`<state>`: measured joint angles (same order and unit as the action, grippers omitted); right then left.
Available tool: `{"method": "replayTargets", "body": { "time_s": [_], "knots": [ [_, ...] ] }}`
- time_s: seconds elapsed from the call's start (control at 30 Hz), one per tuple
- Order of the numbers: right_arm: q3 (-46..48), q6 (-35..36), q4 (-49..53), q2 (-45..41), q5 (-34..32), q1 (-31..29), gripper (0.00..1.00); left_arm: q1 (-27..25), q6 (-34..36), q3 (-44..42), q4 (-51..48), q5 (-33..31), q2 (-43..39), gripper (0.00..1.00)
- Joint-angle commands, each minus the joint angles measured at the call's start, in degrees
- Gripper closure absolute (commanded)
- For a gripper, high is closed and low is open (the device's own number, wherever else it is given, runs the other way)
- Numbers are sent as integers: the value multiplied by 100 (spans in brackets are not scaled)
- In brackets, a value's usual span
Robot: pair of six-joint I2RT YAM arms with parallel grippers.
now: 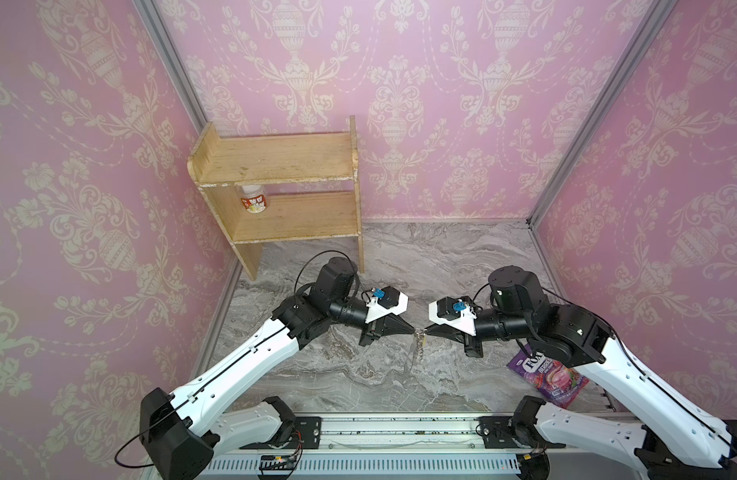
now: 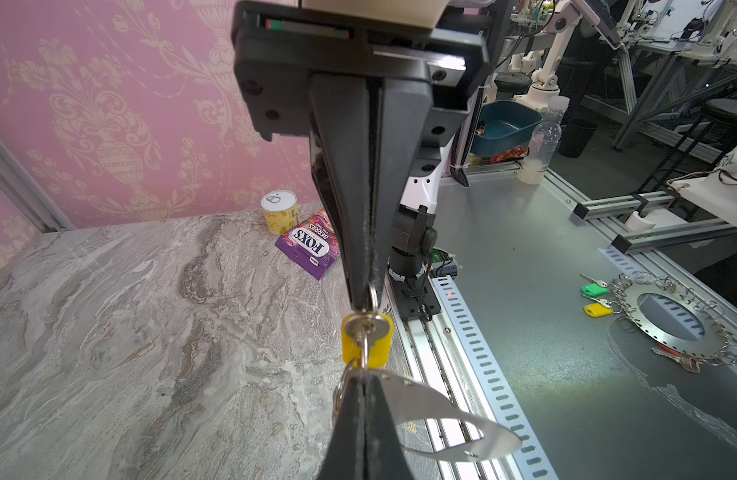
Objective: Put the keys on the keyring
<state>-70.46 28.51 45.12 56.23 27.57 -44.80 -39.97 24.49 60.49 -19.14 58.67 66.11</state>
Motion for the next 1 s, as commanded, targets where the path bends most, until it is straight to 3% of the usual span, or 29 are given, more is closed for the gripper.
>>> {"method": "replayTargets", "body": {
  "time_s": [0.0,0.97],
  "knots": [
    [-157,32,69,43,-80,-59,100,-46,-23,149,-97,170,-117,100],
    [-109,-91,-127,-116,-99,-56,100,-68,65,194,-161,-164,-124,100]
  ]
}}
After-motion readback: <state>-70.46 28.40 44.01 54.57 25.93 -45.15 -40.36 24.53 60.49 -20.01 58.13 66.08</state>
